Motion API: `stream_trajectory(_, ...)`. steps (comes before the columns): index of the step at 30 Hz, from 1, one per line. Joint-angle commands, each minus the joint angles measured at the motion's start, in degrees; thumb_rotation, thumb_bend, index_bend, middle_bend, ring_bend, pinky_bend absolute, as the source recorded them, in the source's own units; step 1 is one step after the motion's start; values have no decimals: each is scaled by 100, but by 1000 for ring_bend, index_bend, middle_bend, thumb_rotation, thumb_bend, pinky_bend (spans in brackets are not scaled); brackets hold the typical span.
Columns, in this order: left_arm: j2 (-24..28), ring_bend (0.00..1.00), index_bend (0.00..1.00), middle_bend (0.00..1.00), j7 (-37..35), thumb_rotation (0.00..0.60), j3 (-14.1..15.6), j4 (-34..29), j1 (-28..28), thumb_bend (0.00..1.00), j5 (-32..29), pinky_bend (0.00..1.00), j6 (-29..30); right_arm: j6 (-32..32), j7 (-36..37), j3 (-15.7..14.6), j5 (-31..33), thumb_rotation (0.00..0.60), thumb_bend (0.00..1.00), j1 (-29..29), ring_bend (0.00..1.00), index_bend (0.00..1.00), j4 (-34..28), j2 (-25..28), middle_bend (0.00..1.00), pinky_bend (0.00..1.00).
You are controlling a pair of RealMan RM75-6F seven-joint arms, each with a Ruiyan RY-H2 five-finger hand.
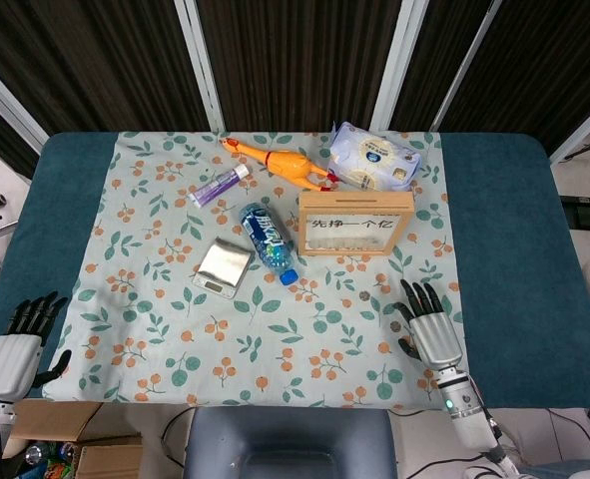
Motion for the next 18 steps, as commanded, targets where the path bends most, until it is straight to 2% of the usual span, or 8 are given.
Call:
stream_trajectory(1, 0, 0, 0, 0, -8, 600, 1, 5, -4, 367, 2, 0, -8, 18, 49, -16, -6, 600, 370, -3, 0, 495, 67, -41, 0, 0)
stream_trajectory(18, 40, 0, 0, 0, 45, 600, -7, -56, -1, 372, -44, 0, -31, -50, 230, -49, 23, 600, 370, 32, 0, 553, 346, -151, 0, 0)
